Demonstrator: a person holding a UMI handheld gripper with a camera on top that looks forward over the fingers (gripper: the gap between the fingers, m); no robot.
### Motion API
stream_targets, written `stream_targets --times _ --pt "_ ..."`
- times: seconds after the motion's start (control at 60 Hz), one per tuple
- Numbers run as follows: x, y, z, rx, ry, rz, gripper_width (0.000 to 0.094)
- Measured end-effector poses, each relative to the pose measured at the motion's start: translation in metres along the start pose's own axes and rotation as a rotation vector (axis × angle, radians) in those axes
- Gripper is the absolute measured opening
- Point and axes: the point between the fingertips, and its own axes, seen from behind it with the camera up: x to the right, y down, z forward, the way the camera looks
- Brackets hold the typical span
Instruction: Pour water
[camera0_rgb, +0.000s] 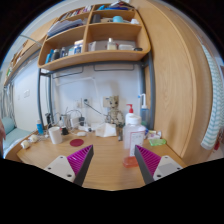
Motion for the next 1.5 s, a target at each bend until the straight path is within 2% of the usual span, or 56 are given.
stream_targets --times 0.1,0.233,0.4,0.6,0.667,0.7,0.717,0.967,1.167,1.5 --pt "0.039 0.006 0.012 0.014 0.057 0.035 0.0858" --pt "0.052 0.017 0.035 0.007 0.034 0.060 0.0859" --pt "0.070 0.019 0.070 0.029 0.084 -0.027 0.0863" --pt "0.066 0.034 0.111 0.001 0.038 0.022 0.0855" --pt "0.066 0.035 0.120 0.003 0.029 0.029 0.0788" --pt "0.067 0.034 0.123 0.010 0.028 0.034 0.0712" --pt "0.069 0.034 0.124 0.013 0.034 0.035 0.0622" --pt "0.070 0.034 0.128 0.013 0.063 -0.035 0.0444" --pt "0.044 0.020 0.131 0.004 0.075 -0.186 0.0430" --pt "-0.098 -0.070 0.188 0.088 0.018 -0.703 0.0445"
